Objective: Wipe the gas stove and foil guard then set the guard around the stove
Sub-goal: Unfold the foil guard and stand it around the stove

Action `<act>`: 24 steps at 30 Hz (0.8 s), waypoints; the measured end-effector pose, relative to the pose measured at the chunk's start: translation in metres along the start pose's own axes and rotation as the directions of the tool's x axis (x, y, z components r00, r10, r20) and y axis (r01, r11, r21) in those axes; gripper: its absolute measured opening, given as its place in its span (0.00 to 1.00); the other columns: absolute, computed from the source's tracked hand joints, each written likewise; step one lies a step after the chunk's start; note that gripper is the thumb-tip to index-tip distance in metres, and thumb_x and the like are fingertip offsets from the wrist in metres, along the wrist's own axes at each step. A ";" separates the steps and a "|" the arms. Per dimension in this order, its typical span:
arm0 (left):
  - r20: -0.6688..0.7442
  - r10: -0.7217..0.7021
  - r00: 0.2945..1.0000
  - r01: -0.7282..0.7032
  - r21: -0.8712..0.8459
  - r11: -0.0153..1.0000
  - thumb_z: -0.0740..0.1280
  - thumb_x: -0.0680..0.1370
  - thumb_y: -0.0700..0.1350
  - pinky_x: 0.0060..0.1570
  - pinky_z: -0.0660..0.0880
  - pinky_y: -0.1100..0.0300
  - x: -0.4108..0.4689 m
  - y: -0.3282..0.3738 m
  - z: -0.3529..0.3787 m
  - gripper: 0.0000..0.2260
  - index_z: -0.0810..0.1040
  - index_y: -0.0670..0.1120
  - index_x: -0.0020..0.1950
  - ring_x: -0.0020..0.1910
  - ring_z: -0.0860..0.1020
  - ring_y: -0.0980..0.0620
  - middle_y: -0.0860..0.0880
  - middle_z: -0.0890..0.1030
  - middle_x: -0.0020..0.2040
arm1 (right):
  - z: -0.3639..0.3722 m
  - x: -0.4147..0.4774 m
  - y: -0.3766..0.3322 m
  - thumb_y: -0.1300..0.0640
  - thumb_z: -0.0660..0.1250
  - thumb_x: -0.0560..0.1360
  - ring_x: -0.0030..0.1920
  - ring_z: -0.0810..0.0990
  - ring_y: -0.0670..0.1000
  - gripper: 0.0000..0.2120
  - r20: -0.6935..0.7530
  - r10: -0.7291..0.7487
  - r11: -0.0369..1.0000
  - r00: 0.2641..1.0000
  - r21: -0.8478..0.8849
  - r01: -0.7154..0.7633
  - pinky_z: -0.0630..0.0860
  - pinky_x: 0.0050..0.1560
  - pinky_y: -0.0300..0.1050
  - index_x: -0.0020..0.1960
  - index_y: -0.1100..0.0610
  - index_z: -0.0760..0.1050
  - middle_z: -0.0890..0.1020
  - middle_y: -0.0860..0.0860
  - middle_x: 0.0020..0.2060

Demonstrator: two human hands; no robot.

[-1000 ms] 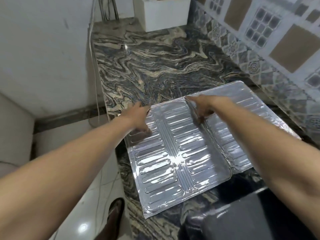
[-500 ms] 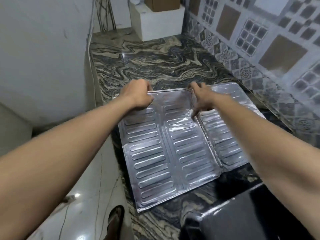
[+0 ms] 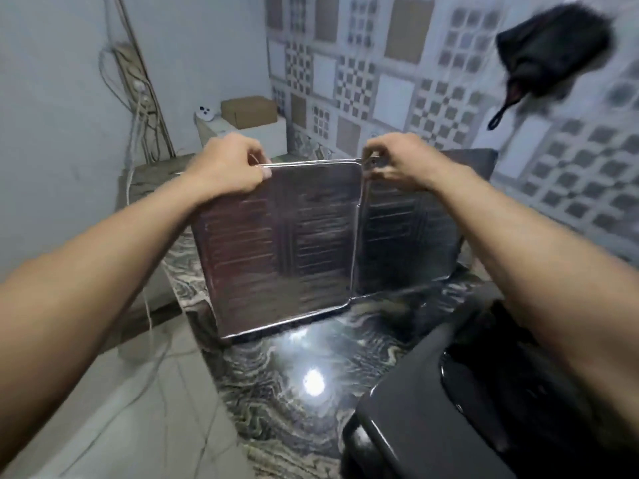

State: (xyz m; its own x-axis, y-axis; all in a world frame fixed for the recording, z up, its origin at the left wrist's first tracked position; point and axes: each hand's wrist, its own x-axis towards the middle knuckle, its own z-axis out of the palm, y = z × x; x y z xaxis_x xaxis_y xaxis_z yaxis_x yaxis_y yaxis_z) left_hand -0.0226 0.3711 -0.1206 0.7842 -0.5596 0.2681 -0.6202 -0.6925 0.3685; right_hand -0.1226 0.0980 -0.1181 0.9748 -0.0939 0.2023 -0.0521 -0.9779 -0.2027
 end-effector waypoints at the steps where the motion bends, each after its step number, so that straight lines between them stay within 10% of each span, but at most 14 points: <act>1: 0.010 0.024 1.000 -0.024 -0.012 1.000 0.70 0.76 0.48 0.49 0.70 0.58 0.004 0.002 -0.003 0.03 0.82 0.51 0.48 0.54 0.81 0.45 0.46 0.85 0.51 | -0.008 -0.005 0.000 0.58 0.71 0.74 0.48 0.81 0.54 0.05 -0.025 0.018 1.000 1.000 0.010 -0.017 0.72 0.46 0.43 0.50 0.53 0.81 0.82 0.50 0.42; 8: 0.081 0.181 0.980 -0.167 -0.158 0.973 0.70 0.77 0.45 0.40 0.66 0.63 0.039 0.026 0.006 0.03 0.83 0.48 0.49 0.32 0.74 0.60 0.49 0.81 0.41 | -0.027 -0.037 0.019 0.61 0.69 0.76 0.48 0.79 0.47 0.11 -0.081 0.244 0.968 0.966 0.086 -0.237 0.67 0.49 0.37 0.56 0.52 0.84 0.85 0.52 0.49; 17: 0.129 0.178 0.975 -0.160 -0.136 0.978 0.70 0.72 0.56 0.59 0.75 0.47 0.101 0.045 0.057 0.04 0.79 0.61 0.37 0.54 0.82 0.48 0.56 0.82 0.41 | -0.011 -0.052 0.052 0.65 0.63 0.77 0.54 0.82 0.47 0.17 -0.093 0.408 0.910 0.908 0.119 -0.396 0.77 0.58 0.42 0.60 0.50 0.82 0.85 0.49 0.53; 24: -0.124 0.138 0.983 -0.141 -0.016 0.990 0.66 0.76 0.54 0.59 0.68 0.46 0.111 0.059 0.081 0.10 0.84 0.56 0.53 0.60 0.77 0.41 0.50 0.85 0.53 | -0.007 -0.043 0.066 0.65 0.64 0.78 0.56 0.82 0.48 0.20 -0.121 0.363 0.929 0.924 0.122 -0.349 0.77 0.61 0.49 0.64 0.46 0.79 0.84 0.49 0.57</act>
State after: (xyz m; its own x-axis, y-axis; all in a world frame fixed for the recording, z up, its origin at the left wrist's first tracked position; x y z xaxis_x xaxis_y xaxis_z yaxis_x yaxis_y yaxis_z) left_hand 0.0260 0.2309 -0.1414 0.6872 -0.5893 0.4248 -0.7245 -0.5992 0.3408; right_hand -0.1698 0.0362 -0.1332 0.8555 -0.4645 0.2288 -0.3625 -0.8528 -0.3760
